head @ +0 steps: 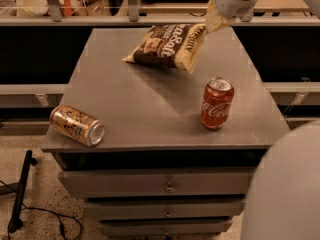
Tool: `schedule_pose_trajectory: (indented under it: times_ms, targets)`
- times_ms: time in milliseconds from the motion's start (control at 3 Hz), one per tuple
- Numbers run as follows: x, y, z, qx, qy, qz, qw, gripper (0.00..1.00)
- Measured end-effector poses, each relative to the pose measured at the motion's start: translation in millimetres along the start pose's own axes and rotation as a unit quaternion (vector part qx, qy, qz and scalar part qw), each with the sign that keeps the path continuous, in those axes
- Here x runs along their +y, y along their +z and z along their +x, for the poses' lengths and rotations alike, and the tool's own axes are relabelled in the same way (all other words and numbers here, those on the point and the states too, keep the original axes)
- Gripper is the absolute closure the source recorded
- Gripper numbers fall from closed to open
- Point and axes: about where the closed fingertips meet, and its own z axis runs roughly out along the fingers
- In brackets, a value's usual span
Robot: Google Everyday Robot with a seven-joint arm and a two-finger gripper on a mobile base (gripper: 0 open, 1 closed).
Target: Move brown chip bag near coke can
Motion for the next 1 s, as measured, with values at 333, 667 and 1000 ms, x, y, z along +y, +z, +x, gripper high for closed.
schedule_pose_trajectory:
  times_ms: [333, 667, 1000]
  targets:
    - [-14, 43, 10, 0.004, 0.023, -0.016, 0.9996, 1.0]
    - [-27, 96, 27, 0.008, 0.046, -0.025, 0.9986, 1.0]
    - [-38, 142, 53, 0.009, 0.101, -0.006, 0.9948, 1.0]
